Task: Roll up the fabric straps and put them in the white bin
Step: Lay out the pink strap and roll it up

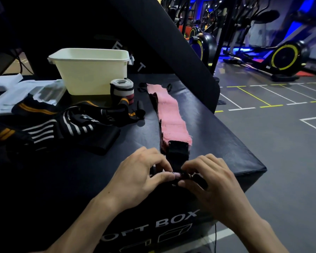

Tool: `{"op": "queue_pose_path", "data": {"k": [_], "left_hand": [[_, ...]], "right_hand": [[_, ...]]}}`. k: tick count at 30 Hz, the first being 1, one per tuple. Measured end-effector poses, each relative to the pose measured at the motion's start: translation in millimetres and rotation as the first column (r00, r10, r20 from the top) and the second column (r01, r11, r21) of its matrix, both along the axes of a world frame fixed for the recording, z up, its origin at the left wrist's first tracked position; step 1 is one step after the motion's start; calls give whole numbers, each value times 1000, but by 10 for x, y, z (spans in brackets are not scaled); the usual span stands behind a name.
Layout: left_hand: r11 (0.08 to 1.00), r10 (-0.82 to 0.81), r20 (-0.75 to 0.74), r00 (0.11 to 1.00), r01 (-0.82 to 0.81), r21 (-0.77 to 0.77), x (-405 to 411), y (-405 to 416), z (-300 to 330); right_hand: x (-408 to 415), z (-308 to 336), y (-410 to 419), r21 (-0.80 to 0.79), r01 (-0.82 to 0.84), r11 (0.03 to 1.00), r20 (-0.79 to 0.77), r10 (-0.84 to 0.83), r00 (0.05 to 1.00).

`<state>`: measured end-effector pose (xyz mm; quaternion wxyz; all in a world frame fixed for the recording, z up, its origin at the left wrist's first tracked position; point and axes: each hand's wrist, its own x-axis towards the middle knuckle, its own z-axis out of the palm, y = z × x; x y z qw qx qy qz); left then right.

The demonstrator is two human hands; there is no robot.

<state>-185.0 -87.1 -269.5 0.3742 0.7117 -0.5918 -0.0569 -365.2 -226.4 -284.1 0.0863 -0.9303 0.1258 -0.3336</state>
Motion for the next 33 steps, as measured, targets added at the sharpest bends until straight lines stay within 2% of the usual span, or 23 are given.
{"op": "queue_pose_path", "data": {"k": [4,9,13,17,24,29,33], "left_hand": [[999,36,-20,999,-36,24,-21,-32,7],[996,63,35,997,-61,-61,-36,-32,0],[994,101,177,979,-94,-47,-23,-34,-4],[993,116,231,966,-112,-29,-5,-58,-3],[994,108,210,972,-110,-4,0,-89,-1],[996,78,193,978,-83,19,-12,-91,-14],[999,45,170,984,-43,-15,-43,-60,-2]], "right_hand": [[26,-5,-34,48,-8,999,-2,8,1000],[72,24,-76,126,-13,992,-30,17,999],[145,16,-86,103,45,994,-20,-43,999],[173,1,-52,23,60,998,33,-60,998],[143,-7,-43,16,33,999,12,-33,999],[103,14,-53,-45,24,999,-18,-25,1000],[49,42,-57,-4,20,1000,-72,-20,997]]}}
